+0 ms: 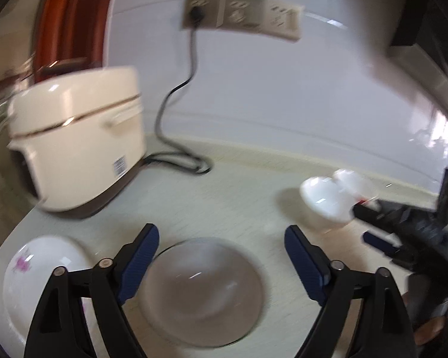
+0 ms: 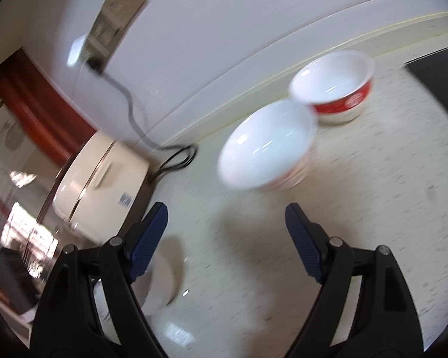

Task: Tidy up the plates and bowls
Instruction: 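Move both grippers to the white bowl with pink pattern, then close the left gripper on the pink-patterned bowl rim while the right gripper grips its opposite rim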

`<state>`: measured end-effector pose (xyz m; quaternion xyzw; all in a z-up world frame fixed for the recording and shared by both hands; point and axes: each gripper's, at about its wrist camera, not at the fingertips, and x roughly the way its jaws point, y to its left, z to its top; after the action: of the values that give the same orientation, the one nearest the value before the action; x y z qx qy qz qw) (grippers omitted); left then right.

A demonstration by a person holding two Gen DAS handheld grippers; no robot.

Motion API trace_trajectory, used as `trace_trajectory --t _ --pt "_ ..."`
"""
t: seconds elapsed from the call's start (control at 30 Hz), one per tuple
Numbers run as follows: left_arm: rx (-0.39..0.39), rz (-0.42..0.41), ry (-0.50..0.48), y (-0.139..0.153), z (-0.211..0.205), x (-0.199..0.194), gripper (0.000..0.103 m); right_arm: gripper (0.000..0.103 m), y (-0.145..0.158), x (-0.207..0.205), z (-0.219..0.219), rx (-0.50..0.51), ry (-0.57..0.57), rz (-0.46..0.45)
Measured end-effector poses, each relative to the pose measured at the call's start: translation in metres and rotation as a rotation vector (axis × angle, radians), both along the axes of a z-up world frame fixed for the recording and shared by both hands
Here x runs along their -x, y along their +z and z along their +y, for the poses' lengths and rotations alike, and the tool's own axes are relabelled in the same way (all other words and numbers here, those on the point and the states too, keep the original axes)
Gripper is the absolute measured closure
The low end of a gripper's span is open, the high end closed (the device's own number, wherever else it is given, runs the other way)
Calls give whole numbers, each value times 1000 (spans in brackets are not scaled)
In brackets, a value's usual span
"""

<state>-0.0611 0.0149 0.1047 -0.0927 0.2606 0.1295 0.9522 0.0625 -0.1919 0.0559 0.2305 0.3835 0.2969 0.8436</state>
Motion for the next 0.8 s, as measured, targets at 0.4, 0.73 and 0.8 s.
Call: trace_trajectory --t 0.4,0.73,0.8 --pt "248 132 -70 -21 -26 -125 10 20 -10 -30 -28 88 -151 -4" --pt "333 194 -27 -63 -18 -173 16 22 -17 -56 -14 131 -147 -2" --pt "320 194 -36 -66 -22 -174 19 28 -20 -61 -10 129 -143 24"
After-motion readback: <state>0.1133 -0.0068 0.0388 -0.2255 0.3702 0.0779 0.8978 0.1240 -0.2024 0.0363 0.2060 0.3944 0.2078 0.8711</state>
